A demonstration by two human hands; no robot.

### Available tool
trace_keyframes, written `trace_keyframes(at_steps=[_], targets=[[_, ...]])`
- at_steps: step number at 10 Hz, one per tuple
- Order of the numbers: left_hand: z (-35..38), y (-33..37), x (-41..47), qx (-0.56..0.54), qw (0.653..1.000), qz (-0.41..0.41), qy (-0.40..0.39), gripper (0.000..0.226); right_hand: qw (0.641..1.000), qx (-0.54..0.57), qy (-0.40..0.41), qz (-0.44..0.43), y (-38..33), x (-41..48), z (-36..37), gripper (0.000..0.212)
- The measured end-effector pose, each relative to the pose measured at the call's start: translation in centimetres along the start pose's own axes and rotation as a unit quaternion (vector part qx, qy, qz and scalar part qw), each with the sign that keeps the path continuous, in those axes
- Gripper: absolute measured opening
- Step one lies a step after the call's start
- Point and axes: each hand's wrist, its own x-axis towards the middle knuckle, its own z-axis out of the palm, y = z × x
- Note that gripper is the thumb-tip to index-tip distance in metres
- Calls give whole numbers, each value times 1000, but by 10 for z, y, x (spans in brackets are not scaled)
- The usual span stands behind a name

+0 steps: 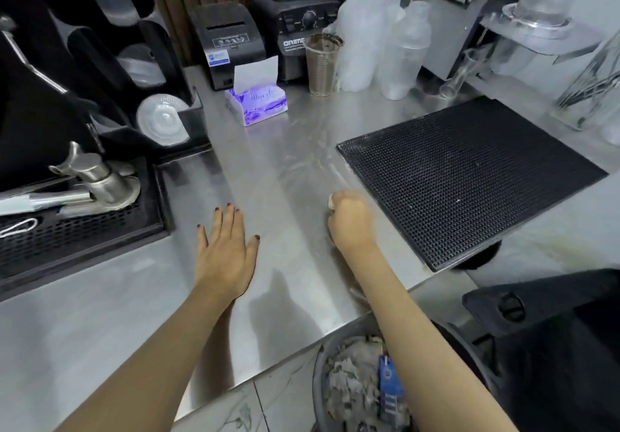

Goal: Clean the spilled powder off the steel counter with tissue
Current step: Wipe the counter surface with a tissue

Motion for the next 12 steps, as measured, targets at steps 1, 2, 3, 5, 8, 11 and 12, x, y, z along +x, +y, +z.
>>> trace_keyframes(at_steps=[1,2,3,5,8,11,12], targets=[[1,0,0,-6,1000,1,2,58,987,-17,-10,-160,-18,-57,19,21],[0,0,1,-3,1000,2,1,58,975,-41,10,-220,3,-88,13,29],[0,0,3,3,1000,3,1,57,990,-74,54,-103,23,-32,2,11],[-1,-1,0,6,1000,2,4,57,993,-52,3,-102,6,-29,1,25],[-1,-1,1,13,1000,3,13,57,984,-117,84,-108,17,22,3,19],[3,-2,1,18,1000,7,17,74,987,-124,-28,-99,19,39,4,23],[4,-2,2,9,1000,6,19,79,979,-134,15,-152,27,3,0,28]])
